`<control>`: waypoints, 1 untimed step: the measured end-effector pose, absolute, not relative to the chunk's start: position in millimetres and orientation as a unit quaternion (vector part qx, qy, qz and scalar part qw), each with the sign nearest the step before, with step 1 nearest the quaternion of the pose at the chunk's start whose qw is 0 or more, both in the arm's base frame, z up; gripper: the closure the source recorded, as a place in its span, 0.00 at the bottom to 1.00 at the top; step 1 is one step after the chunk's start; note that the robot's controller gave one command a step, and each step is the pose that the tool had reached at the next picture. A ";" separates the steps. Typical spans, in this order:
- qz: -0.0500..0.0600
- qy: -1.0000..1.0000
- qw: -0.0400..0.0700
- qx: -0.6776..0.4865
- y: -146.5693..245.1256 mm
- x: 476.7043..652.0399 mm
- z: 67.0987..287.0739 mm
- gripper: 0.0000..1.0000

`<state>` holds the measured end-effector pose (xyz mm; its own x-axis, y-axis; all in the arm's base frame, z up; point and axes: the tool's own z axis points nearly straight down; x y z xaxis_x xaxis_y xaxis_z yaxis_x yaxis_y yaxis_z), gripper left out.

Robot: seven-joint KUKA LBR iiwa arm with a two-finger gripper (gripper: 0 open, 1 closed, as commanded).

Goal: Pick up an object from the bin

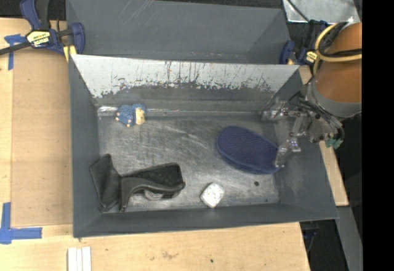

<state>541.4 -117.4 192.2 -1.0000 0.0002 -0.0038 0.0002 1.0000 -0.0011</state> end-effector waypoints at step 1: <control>-0.004 0.996 0.010 -0.083 -82.2 565.7 77.8 0.00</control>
Offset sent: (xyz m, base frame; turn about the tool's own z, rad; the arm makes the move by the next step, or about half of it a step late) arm 0.0188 0.0389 -0.1184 -0.1725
